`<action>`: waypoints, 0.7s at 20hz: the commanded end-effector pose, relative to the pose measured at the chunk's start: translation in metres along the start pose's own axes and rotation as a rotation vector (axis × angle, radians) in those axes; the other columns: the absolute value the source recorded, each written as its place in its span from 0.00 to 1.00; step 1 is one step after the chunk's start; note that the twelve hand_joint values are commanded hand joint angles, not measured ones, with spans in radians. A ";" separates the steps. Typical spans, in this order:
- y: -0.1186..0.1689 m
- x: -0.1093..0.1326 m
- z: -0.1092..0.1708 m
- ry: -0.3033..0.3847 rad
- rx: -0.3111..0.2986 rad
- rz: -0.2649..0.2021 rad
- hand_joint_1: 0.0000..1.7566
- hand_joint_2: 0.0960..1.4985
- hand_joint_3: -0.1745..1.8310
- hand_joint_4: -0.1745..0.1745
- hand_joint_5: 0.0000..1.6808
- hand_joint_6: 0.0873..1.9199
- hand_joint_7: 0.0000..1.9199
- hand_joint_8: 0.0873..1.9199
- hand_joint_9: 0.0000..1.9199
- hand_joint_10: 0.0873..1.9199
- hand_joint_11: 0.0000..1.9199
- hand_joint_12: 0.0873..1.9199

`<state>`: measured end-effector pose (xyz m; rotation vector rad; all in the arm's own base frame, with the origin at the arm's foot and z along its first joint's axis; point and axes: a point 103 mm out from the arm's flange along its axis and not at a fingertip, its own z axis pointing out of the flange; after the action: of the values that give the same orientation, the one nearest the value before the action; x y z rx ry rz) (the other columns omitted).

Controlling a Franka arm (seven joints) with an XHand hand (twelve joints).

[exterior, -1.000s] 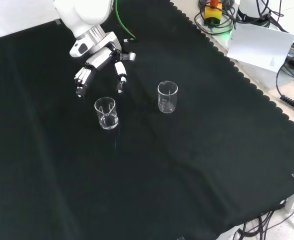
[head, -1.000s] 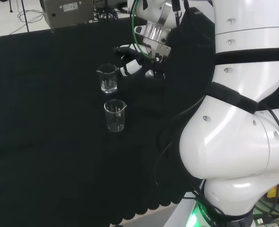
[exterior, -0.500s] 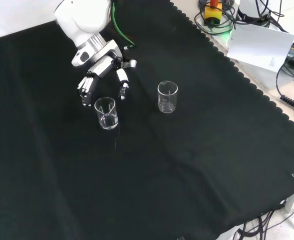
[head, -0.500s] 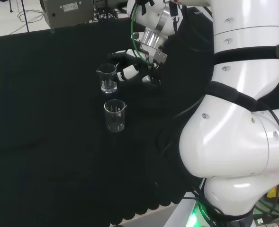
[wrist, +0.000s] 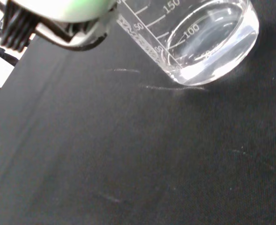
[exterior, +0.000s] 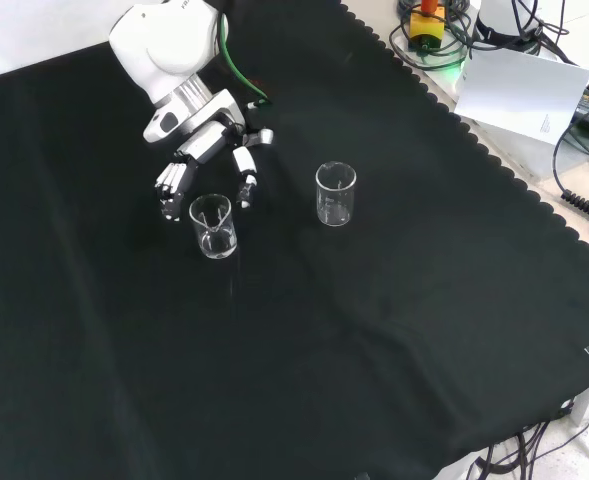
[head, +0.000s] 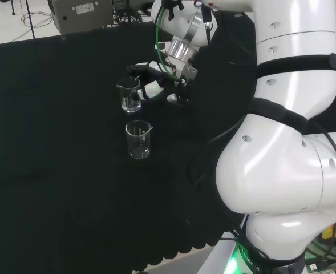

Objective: Pick up the beaker on the right.

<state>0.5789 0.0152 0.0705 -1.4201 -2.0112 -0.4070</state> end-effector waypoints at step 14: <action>0.015 -0.001 0.021 0.108 -0.005 -0.054 0.53 0.27 0.43 0.40 0.26 0.00 0.08 0.32 0.17 0.30 0.01 0.73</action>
<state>0.5868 0.0276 0.0553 -1.3371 -1.9728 -0.4928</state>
